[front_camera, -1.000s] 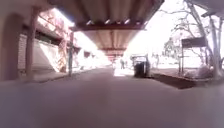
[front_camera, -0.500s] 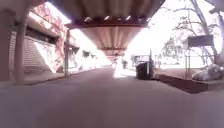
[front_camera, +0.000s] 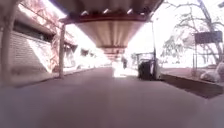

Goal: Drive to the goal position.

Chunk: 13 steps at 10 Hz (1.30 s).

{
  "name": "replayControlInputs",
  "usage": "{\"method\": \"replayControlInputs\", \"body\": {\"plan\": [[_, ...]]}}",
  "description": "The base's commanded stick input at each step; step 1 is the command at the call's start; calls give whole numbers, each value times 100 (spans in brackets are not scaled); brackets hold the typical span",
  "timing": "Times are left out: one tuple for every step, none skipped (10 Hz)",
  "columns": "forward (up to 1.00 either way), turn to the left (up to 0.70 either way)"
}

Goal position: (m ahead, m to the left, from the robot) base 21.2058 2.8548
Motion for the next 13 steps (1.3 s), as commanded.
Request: {"method": "replayControlInputs", "body": {"plan": [[85,0],[85,0],[85,0],[85,0],[85,0],[85,0],[85,0],[85,0],[85,0],[85,0],[85,0],[85,0],[85,0]]}}
